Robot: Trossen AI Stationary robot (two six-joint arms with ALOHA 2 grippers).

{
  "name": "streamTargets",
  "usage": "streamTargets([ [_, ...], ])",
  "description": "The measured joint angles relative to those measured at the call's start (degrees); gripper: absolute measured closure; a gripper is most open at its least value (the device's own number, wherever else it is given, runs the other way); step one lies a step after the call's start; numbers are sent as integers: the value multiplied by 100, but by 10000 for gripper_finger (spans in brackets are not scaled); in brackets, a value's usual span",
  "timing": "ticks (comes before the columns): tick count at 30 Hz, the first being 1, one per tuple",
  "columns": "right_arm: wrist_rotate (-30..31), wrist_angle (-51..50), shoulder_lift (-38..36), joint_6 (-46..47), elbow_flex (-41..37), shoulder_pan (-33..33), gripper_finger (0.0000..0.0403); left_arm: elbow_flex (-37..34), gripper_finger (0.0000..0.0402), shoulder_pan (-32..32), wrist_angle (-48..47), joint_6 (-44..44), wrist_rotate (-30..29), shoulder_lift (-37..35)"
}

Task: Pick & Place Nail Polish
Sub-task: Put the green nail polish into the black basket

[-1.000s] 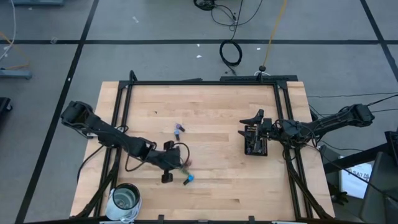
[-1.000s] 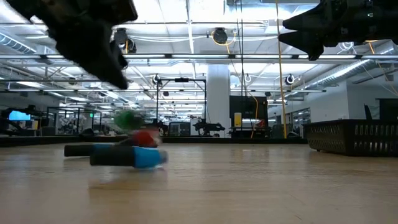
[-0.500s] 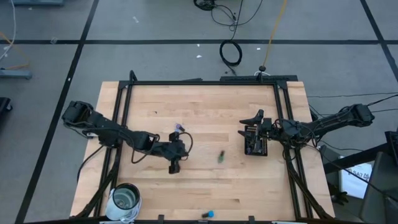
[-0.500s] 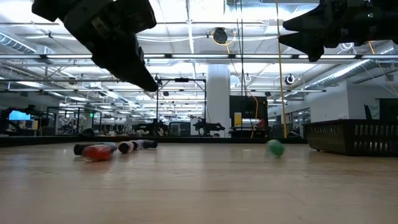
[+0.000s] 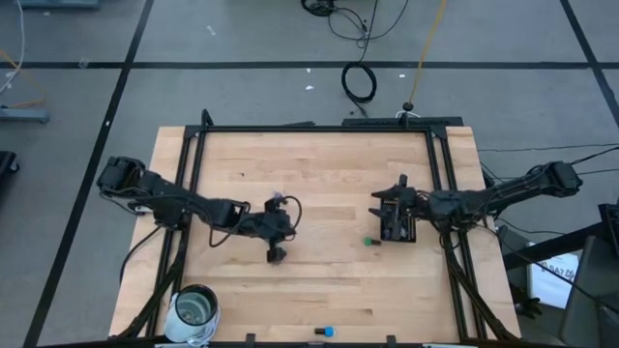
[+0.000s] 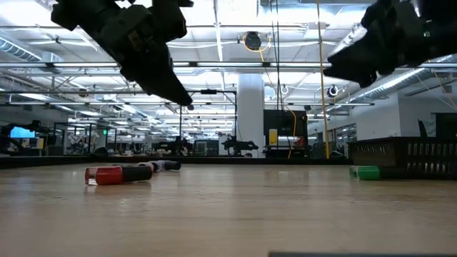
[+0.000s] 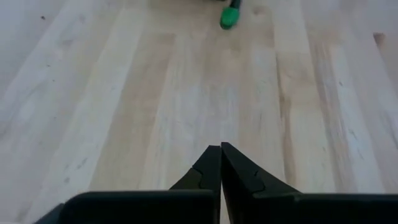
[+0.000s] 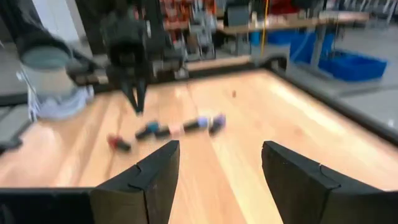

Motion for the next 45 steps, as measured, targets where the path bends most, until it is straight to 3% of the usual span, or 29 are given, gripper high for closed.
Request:
streamTargets([
  [3, -14, -446, 173, 66, 120, 52, 188, 2, 383, 89, 104, 131, -2, 0],
  [7, -14, -1617, 733, 298, 841, 265, 188, 4, 373, 206, 133, 266, -2, 0],
  [14, -152, -5191, 2764, 1263, 2844, 546, 170, 4, 371, 469, 178, 655, -4, 0],
  [18, -497, -6304, 3833, 1389, 3642, 654, 163, 7, 369, 609, 187, 717, -4, 0],
  [26, -1638, -6334, 4500, 1508, 3966, 664, 174, 7, 369, 705, 182, 717, -2, 0],
  [45, -1820, -5757, 4529, 1689, 3392, 660, 179, 7, 371, 703, 176, 713, 11, -2],
])
